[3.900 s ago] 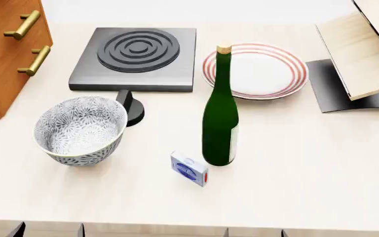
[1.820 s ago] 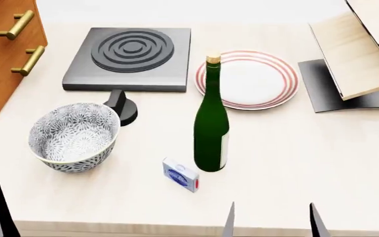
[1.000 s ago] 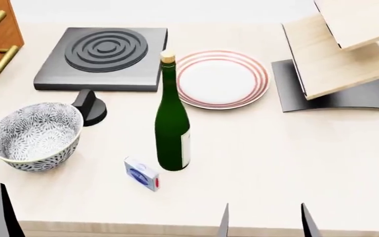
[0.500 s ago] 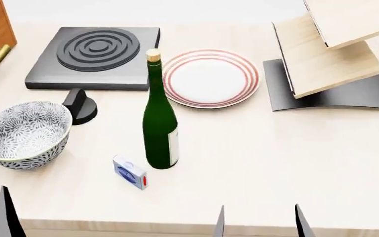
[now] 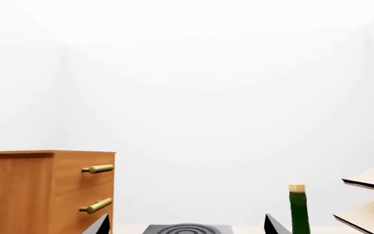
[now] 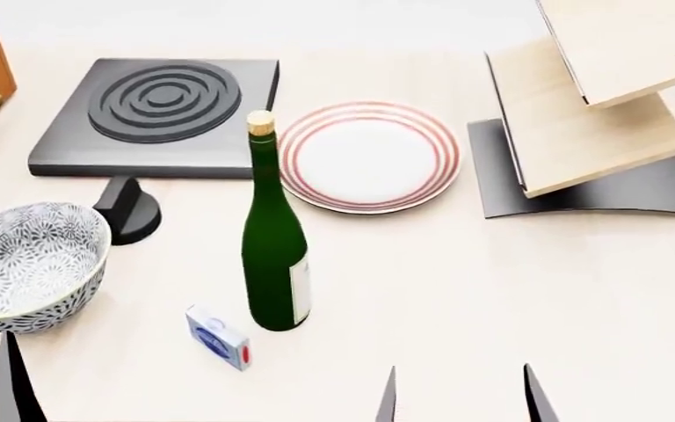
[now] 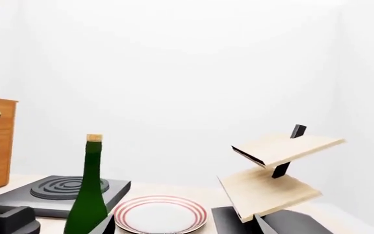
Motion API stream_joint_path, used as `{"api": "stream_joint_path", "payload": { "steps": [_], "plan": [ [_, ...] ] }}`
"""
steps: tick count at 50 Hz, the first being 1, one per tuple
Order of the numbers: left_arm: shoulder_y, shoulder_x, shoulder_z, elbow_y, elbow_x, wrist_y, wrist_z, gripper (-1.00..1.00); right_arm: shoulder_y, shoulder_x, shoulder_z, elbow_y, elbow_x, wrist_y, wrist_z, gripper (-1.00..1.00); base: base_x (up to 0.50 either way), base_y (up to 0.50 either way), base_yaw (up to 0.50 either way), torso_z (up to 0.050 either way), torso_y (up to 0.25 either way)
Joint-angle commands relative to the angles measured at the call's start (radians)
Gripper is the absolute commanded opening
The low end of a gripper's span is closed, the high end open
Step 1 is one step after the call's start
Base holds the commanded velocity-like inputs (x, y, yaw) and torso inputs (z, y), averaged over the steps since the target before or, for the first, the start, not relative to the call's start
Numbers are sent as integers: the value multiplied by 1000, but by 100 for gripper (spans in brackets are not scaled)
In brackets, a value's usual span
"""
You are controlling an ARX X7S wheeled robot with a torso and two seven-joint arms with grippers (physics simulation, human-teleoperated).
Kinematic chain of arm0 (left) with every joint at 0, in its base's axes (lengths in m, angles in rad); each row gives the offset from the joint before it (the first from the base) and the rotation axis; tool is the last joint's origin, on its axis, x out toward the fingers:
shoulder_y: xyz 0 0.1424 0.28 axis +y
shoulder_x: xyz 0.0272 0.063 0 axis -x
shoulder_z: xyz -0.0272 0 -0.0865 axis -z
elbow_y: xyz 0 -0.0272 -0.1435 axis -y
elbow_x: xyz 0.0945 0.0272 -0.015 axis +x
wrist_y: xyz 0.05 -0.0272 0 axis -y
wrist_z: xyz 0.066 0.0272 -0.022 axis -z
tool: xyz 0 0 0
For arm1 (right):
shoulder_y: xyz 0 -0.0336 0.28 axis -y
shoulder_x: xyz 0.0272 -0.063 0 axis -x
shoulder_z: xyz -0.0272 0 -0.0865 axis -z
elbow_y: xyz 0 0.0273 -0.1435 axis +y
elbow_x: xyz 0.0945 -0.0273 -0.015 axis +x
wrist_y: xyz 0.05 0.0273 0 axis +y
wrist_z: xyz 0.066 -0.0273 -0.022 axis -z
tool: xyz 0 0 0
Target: Pick up the akita bowl and put it on the plate.
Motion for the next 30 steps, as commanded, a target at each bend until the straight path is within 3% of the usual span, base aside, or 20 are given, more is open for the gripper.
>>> {"api": "stream_joint_path", "payload": {
  "steps": [1, 30],
  "plan": [
    [2, -7, 4, 3, -1, 3, -7, 100, 1, 6, -9, 1, -3, -4, 6, 100, 211, -31, 0, 0, 0],
    [3, -19, 12, -2, -7, 12, -27, 100, 0, 5, -29, 2, -77, -2, 64, 100, 136, -5, 0, 0, 0]
  ]
}}
